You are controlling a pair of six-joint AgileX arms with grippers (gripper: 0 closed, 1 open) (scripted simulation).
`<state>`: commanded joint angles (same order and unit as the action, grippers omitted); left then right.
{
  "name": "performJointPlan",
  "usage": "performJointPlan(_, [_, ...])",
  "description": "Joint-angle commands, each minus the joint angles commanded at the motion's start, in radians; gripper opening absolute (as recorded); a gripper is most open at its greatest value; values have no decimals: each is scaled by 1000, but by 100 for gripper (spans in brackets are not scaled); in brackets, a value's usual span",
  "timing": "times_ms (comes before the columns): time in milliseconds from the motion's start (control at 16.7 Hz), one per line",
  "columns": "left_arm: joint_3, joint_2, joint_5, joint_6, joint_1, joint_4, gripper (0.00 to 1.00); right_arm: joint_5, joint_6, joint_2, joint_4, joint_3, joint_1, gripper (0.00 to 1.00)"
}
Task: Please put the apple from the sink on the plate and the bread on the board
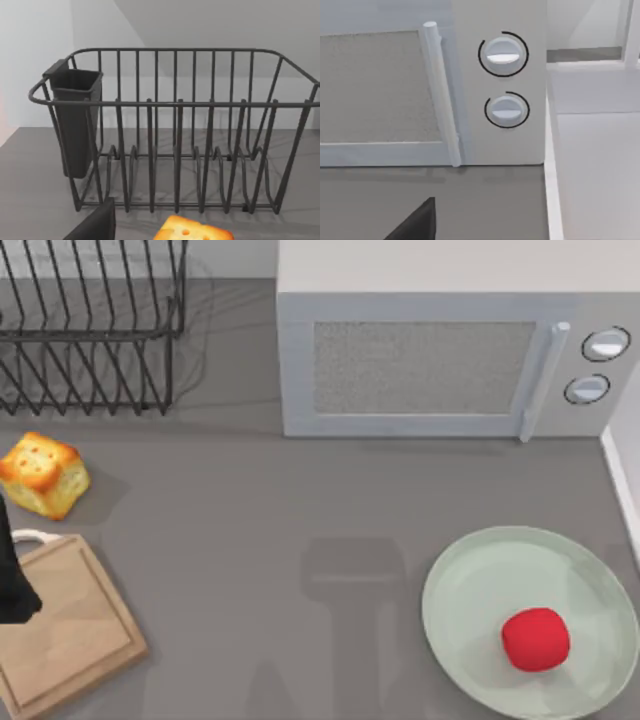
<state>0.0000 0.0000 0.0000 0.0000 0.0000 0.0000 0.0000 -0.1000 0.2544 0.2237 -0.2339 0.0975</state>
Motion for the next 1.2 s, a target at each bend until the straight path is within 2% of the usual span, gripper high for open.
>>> performJointPlan(300, [0,0,0,0,0,0,100,0,91,-235,-204,215,-89,100])
performJointPlan(780, [10,10,1,3,-1,-7,100,0,100,-254,-224,234,-98,100])
performJointPlan(960, [103,104,3,30,-6,-68,100,0,100,-254,-224,234,-98,100])
performJointPlan(1200, [351,378,4,97,-11,-226,100,0,100,-254,-224,234,-98,100])
